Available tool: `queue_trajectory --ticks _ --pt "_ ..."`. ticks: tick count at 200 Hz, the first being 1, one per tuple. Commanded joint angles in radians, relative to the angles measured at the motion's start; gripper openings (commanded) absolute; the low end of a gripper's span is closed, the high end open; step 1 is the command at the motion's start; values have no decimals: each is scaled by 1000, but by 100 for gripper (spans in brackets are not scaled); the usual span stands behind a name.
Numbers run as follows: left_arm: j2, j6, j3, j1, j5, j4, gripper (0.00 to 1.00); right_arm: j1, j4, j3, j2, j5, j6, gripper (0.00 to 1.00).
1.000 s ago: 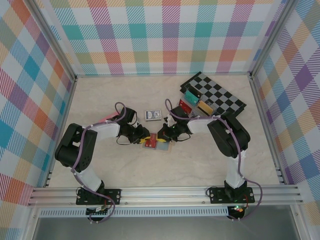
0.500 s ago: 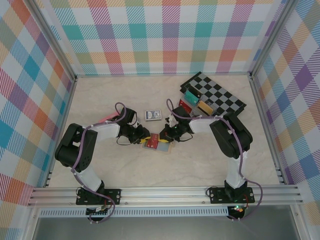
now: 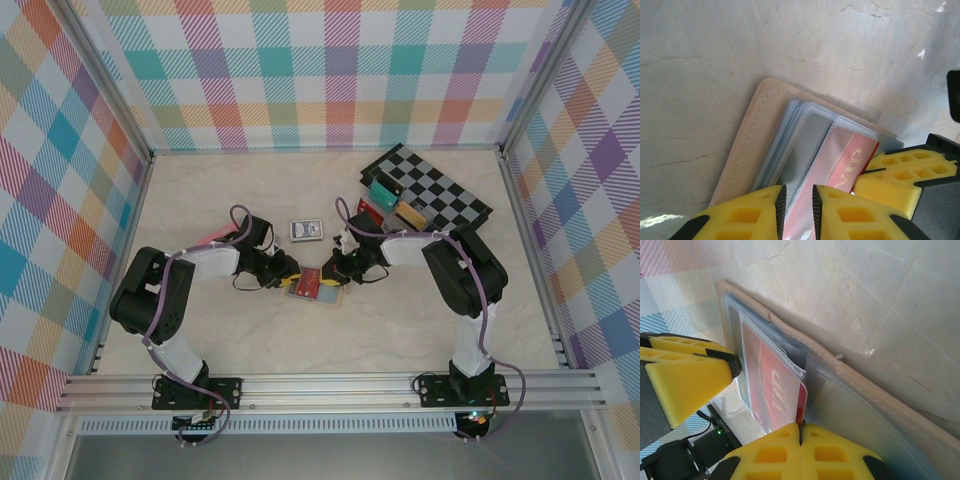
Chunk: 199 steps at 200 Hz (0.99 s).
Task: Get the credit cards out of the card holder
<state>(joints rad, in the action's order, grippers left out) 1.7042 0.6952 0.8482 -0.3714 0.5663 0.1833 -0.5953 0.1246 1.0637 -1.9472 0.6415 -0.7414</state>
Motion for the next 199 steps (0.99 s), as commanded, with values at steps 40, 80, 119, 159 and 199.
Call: queue_trajectory --ticks 40,80,119,159,199 --pt "47 -111 50 12 24 159 27 5 119 93 -36 66 185 0" --pt "61 -129 59 13 25 177 27 8 153 138 -63 71 218 0" --pt "61 -130 54 12 39 161 20 14 162 151 -81 69 220 0" --pt "73 -132 53 13 -18 187 13 15 172 153 -84 67 217 0" --pt "74 -156 59 3 -115 252 6 16 190 156 -73 63 214 0"
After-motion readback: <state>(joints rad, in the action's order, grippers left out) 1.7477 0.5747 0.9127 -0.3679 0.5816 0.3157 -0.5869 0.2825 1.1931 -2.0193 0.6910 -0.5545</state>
